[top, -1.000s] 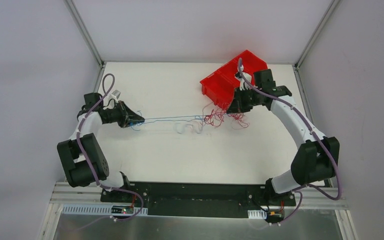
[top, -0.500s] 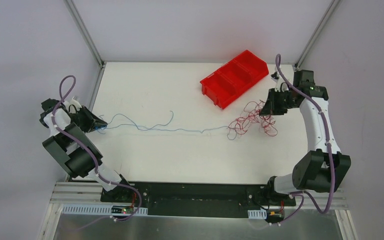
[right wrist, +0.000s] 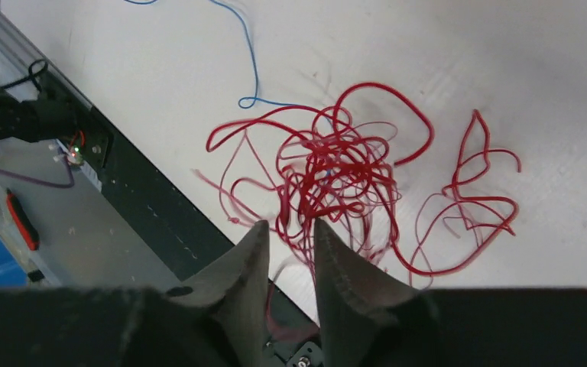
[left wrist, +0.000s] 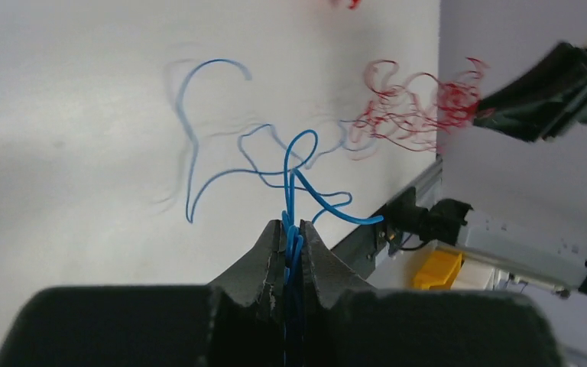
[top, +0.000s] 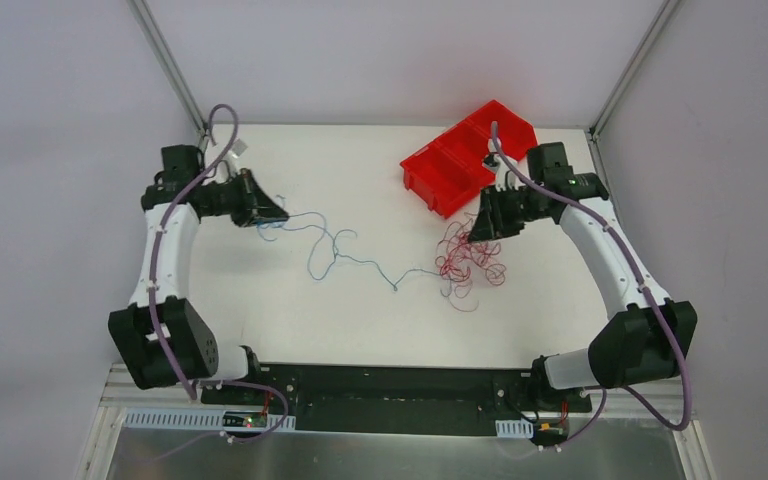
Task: Untangle the cables
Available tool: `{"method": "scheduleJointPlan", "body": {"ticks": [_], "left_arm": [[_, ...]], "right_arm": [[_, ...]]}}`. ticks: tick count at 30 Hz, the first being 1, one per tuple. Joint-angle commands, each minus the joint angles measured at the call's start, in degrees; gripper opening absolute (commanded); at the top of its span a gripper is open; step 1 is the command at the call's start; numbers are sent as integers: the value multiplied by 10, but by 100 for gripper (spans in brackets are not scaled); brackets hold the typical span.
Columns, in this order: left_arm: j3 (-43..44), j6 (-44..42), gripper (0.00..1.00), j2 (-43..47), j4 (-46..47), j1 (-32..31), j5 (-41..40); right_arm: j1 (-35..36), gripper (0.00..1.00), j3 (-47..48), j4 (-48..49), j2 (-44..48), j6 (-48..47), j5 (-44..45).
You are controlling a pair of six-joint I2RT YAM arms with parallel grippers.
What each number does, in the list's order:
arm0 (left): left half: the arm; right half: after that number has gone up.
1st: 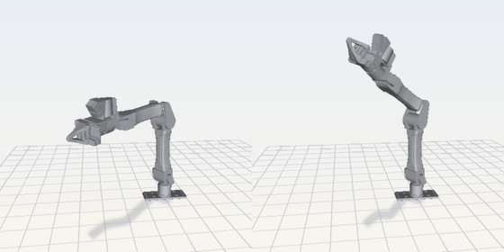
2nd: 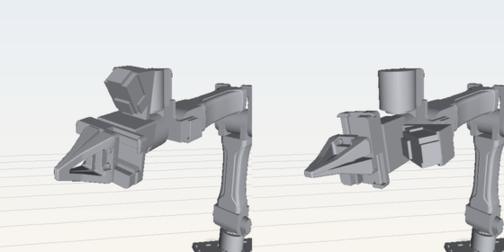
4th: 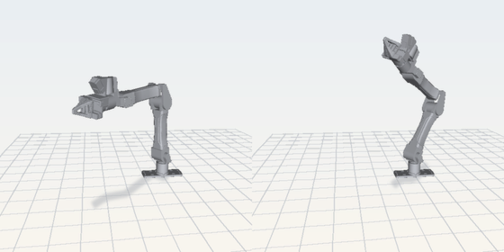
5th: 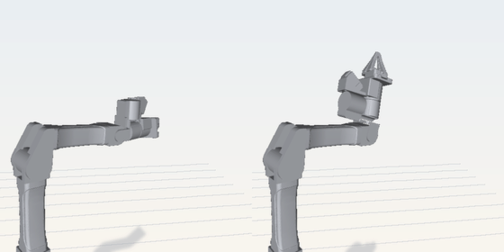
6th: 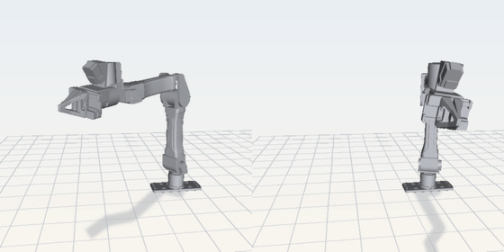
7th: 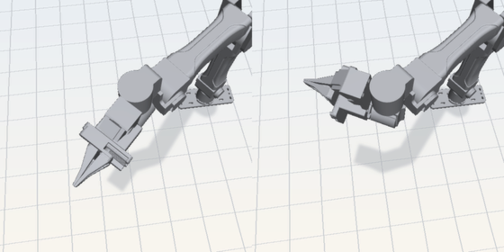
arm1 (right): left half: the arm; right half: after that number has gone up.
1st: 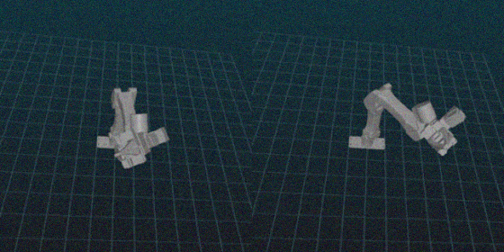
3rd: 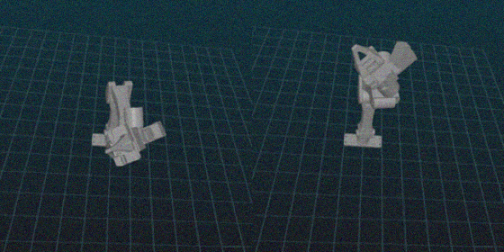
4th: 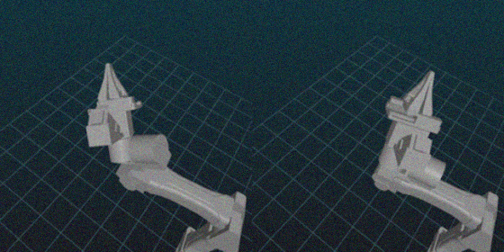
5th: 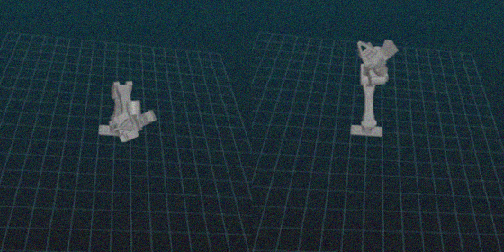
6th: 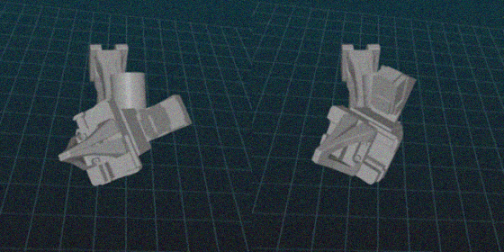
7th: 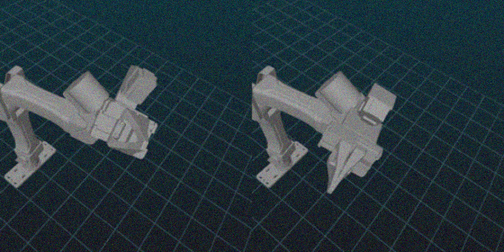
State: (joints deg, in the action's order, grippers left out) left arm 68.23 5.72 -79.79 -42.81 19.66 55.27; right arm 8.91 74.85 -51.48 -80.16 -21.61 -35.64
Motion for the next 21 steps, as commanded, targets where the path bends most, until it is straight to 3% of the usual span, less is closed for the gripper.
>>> {"method": "scheduleJointPlan", "body": {"ticks": [1, 2, 3, 4, 7, 11, 16, 18, 21], "left_arm": [[20, 135, 17, 69, 62, -146, 20], [11, 141, 41, 73, 73, -178, 5], [0, 144, 56, 71, 81, -200, 1], [-13, 144, 65, 66, 85, -211, 0], [-51, 126, 73, 43, 84, -180, -4], [-90, 93, 72, 15, 85, -119, -1], [-154, 104, 48, -4, 132, -127, 12], [-184, 119, 39, -11, 166, -141, 23], [-212, 137, 36, -23, 201, -171, 38]], "right_arm": [[35, 49, 6, 62, 1, 37, -13], [36, 63, 10, 67, -1, 37, -14], [35, 73, 14, 68, -2, 34, -15], [35, 80, 15, 69, -1, 30, -19], [41, 88, 10, 65, 5, 12, -15], [67, 89, -3, 58, -4, -3, -1], [132, 82, -15, 96, -43, 22, 4], [161, 77, -14, 112, -62, 38, 2], [199, 64, -20, 108, -83, 44, -18]]}}
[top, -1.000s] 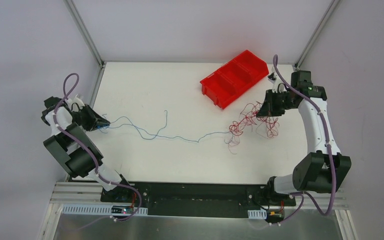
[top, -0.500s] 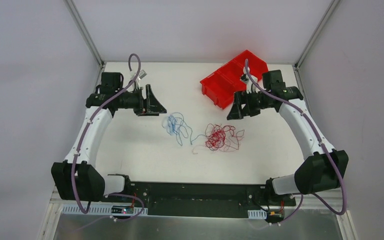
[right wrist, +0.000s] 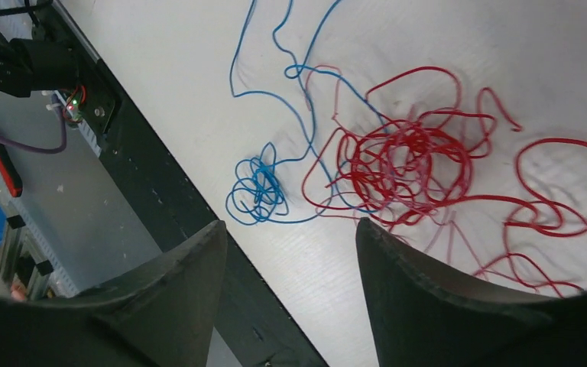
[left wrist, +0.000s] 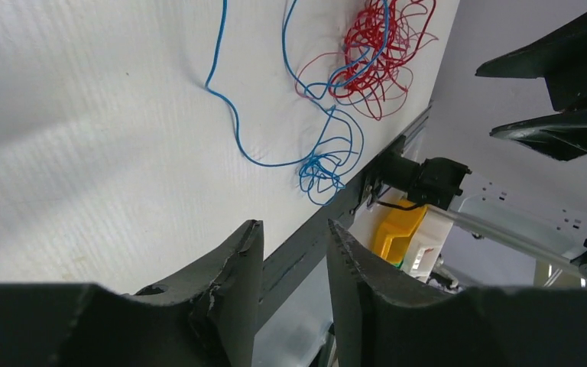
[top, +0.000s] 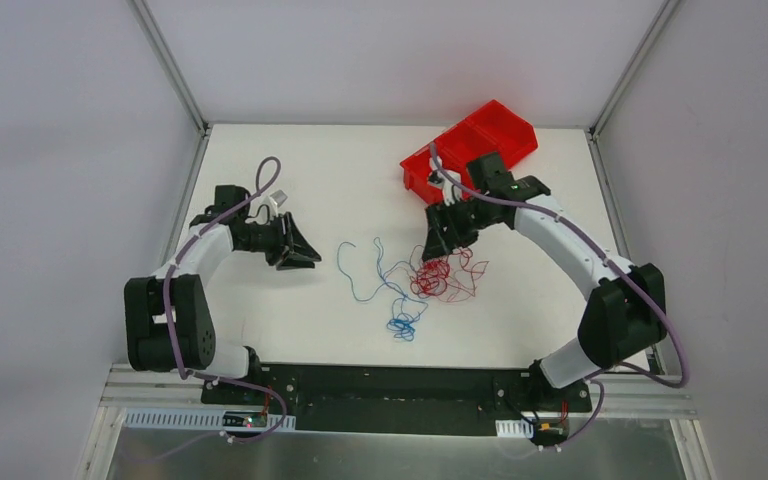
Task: Untangle the cables
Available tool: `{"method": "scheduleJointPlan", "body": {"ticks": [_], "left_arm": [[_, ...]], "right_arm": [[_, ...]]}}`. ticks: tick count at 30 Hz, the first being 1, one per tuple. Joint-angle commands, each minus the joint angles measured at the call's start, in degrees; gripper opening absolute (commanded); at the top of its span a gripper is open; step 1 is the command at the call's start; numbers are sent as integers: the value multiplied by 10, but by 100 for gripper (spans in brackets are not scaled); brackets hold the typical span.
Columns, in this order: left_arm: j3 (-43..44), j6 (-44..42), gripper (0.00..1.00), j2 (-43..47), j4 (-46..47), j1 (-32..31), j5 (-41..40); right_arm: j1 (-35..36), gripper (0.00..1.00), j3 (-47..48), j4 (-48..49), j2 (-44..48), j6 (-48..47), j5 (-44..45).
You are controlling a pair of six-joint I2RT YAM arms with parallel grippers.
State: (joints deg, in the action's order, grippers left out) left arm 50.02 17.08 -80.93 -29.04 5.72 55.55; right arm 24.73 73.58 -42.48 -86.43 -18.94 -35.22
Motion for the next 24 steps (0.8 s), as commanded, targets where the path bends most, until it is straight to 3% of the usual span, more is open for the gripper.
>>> {"method": "scheduleJointPlan", "body": {"ticks": [1, 4, 8, 18, 24], "left_arm": [[-39, 28, 38, -13, 73, -40, 40], [-54, 44, 45, -12, 101, -54, 48], [-62, 67, 47, -24, 125, -55, 41], [-64, 78, 52, -8, 133, -51, 23], [-69, 76, 56, 11, 130, -37, 19]], "right_arm": [[53, 61, -21, 15, -20, 15, -34], [96, 58, -88, 21, 12, -2, -36], [190, 58, -151, 62, 44, -40, 50], [329, 52, -151, 141, -17, -108, 201], [351, 51, -173, 209, -86, -117, 289]]}}
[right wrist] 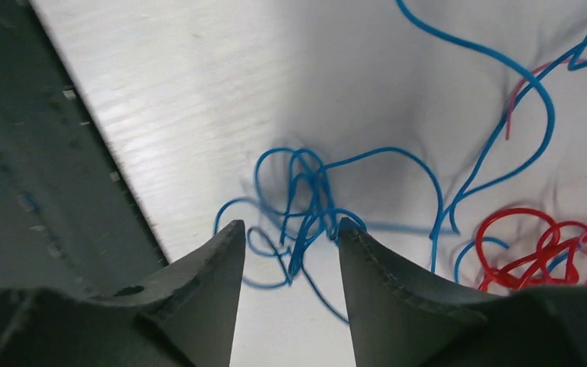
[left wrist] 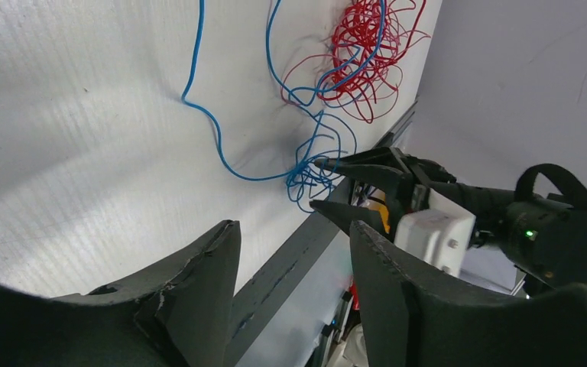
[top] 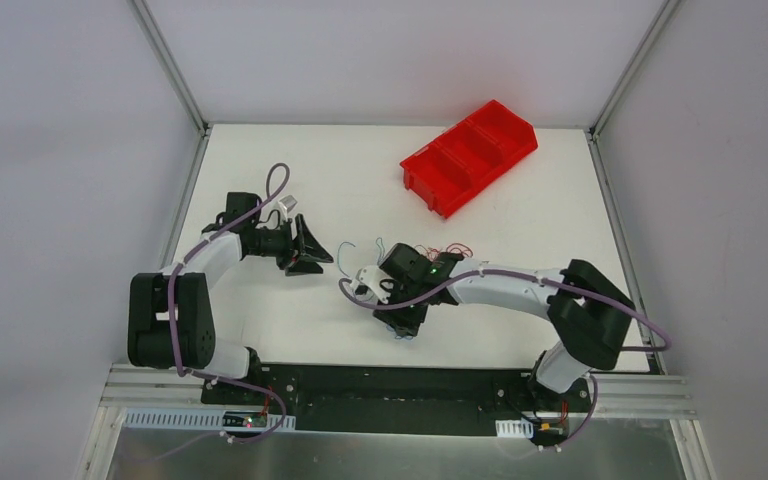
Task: Untangle the cables
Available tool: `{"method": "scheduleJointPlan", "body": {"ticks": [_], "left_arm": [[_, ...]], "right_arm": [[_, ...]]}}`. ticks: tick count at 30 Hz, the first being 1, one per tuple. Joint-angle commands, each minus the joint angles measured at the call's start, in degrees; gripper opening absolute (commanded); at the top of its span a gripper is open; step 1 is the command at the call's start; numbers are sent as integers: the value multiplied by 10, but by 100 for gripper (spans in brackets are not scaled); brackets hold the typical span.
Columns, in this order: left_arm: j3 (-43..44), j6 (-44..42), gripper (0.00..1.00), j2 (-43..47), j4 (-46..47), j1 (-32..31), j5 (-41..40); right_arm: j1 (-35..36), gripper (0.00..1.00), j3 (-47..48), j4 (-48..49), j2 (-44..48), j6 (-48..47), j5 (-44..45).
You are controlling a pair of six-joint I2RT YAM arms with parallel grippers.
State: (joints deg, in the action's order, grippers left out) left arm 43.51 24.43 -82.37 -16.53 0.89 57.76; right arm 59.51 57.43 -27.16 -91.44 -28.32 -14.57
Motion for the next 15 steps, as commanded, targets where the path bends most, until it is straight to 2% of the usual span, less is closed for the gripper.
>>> {"method": "scheduleJointPlan", "body": {"ticks": [1, 4, 6, 7, 11, 15], "left_arm": [[-2, 2, 57, 28, 3, 14, 0], [-1, -1, 60, 39, -3, 17, 7], [-1, -6, 60, 48, -3, 16, 12], [-1, -10, 59, 53, -3, 16, 15], [5, -35, 58, 74, -3, 16, 18], [27, -70, 61, 114, 5, 16, 32]], "right_arm": [[4, 49, -13, 62, -46, -25, 97], [4, 27, -13, 55, -57, -35, 115], [0, 7, -1, 28, -37, -42, 94], [-8, 0, 9, 11, -21, -45, 69], [-57, 0, 81, -62, 65, -48, -81], [-98, 0, 173, -144, 91, -47, -187]]}}
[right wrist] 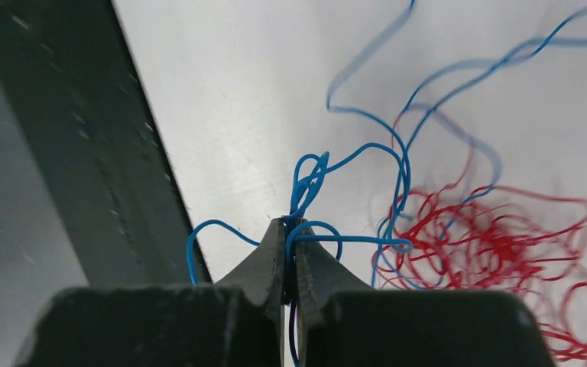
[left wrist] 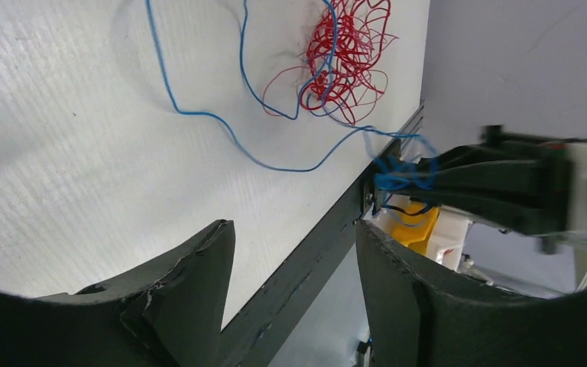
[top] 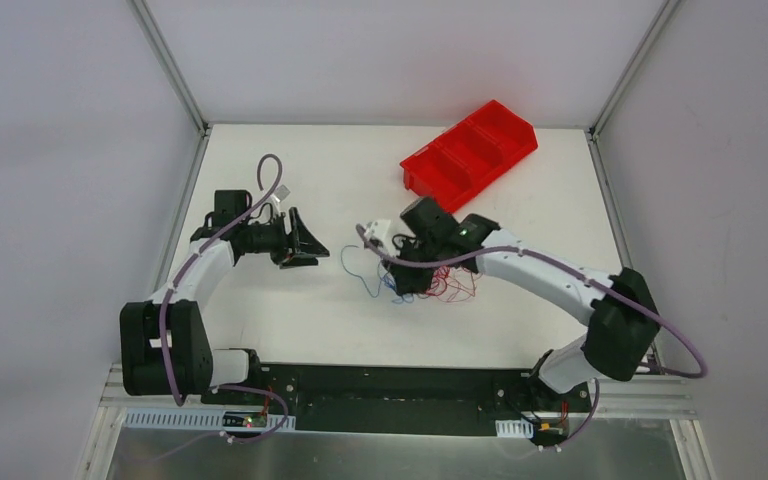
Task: Untangle the cables
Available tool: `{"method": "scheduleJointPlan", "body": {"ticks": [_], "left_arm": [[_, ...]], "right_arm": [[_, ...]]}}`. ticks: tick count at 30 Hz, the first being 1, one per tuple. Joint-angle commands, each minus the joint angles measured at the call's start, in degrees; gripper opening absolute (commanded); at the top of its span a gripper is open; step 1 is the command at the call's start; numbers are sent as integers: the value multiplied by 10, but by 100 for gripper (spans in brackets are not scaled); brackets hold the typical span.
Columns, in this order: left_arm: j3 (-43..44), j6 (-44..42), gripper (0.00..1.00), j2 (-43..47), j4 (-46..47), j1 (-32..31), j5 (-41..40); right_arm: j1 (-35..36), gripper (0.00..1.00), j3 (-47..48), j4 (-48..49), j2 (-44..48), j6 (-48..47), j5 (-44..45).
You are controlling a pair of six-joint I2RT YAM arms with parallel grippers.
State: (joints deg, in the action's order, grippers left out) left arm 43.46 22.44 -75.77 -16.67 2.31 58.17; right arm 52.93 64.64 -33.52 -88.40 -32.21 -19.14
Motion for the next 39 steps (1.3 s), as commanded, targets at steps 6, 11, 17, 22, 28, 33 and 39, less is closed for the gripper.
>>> {"method": "scheduleJointPlan", "body": {"ticks": [6, 11, 17, 22, 28, 33, 39], "left_arm": [[86, -128, 73, 146, 30, -20, 57], [123, -187, 71, 186, 33, -122, 43], [153, -238, 58, 173, 46, -271, 3], [163, -268, 50, 155, 49, -340, 4], [167, -262, 44, 133, 56, -382, -8], [173, -238, 30, 128, 76, -394, -11], [157, -230, 17, 151, 73, -393, -37]], "right_arm": [[-93, 0, 171, -126, 69, 53, -270], [-101, 0, 190, -118, 77, 91, -322], [-101, 0, 189, -111, 83, 102, -353], [-100, 0, 186, -115, 84, 96, -357], [-97, 0, 186, -114, 85, 91, -356], [-95, 0, 179, -116, 87, 87, -350], [-96, 0, 166, -127, 97, 75, -343]]}}
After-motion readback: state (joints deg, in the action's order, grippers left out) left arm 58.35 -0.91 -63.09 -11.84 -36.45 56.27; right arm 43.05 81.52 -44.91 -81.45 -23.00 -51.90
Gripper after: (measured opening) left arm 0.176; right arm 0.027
